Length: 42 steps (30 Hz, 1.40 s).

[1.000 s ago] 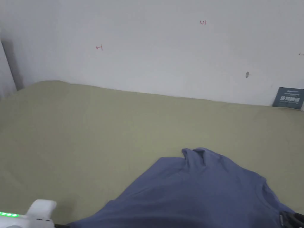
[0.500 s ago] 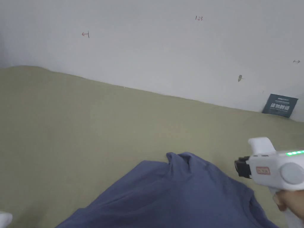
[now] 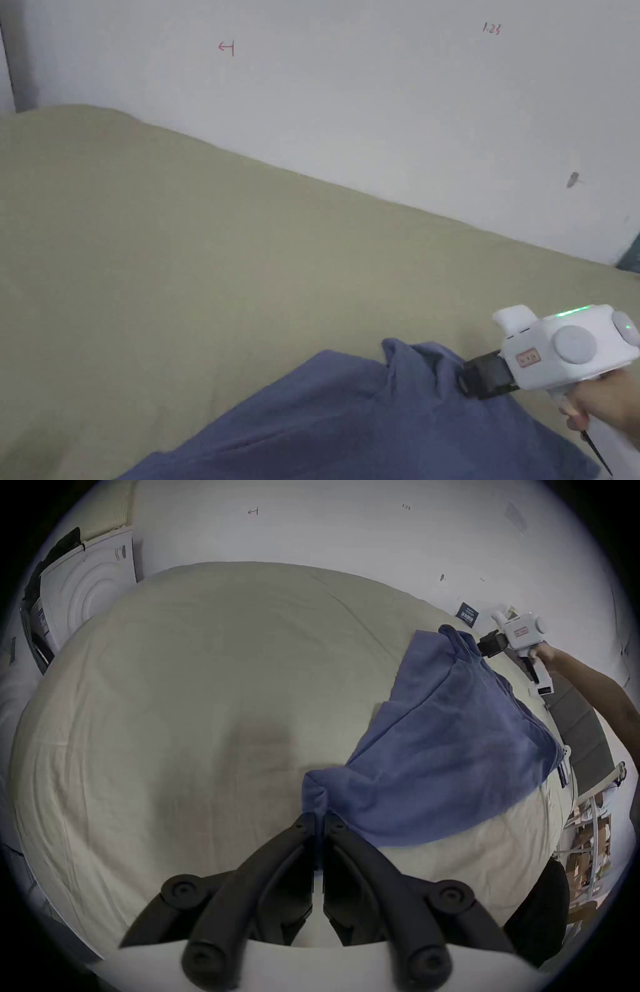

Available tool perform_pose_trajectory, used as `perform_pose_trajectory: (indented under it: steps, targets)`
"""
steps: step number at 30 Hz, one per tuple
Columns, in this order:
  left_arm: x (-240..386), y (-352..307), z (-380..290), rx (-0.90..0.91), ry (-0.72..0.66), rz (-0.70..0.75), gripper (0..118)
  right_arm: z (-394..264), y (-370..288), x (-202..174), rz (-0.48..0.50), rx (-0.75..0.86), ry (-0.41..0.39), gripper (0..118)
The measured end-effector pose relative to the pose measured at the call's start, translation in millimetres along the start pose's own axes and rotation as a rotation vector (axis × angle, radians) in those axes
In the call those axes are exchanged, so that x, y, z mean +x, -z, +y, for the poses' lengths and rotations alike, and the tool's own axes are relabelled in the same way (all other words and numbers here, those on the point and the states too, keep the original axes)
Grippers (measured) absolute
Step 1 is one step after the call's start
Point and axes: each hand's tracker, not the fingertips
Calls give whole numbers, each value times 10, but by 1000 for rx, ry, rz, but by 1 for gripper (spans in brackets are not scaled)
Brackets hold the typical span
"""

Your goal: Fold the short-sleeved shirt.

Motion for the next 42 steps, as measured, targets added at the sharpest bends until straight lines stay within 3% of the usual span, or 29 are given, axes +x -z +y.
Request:
perform_pose_trajectory:
  steps: [2, 3, 5, 6, 7, 10, 14, 20, 24, 27, 31, 35, 42]
  targets:
    - [4, 14, -11, 4, -5, -3, 4, -27, 91, -2, -2, -35, 26, 104]
    - [-5, 15, -9, 5, -10, -5, 4, -44, 84, 3, 19, -33, 37, 98]
    - [-17, 8, -21, 10, -23, -13, 4, -86, 43, 25, 148, -21, 121, 59]
    - [-23, 8, -23, 13, -27, -17, 4, -98, -1, -1, 152, -3, 142, 37]
    - [-32, 8, -22, 14, -30, -21, 4, -107, -62, -32, 75, 24, 113, 8]
    - [-37, -6, -12, 14, -47, -25, 4, -265, -215, -6, 164, 65, 171, 8]
    - [-7, -62, -24, 23, -49, -21, 4, -332, -609, 127, 187, 190, 257, 8]
    - [2, -394, 100, 114, -57, -30, 4, -338, -1509, 2, 188, 324, 232, 8]
    - [6, -696, 288, 230, -95, -86, 4, -387, -2036, 34, 128, 423, 257, 8]
    - [86, -902, 551, 269, -47, -80, 4, -421, -2436, 92, 84, 485, 291, 8]
    - [271, -1195, 1088, 381, 42, -59, 4, -428, -2949, 252, 23, 573, 319, 8]
    - [431, -1424, 1698, 473, 42, -55, 4, -350, -3397, 419, -80, 675, 333, 8]
    - [701, -1644, 2687, 597, 152, 35, 4, -169, -3846, 744, -224, 756, 388, 8]
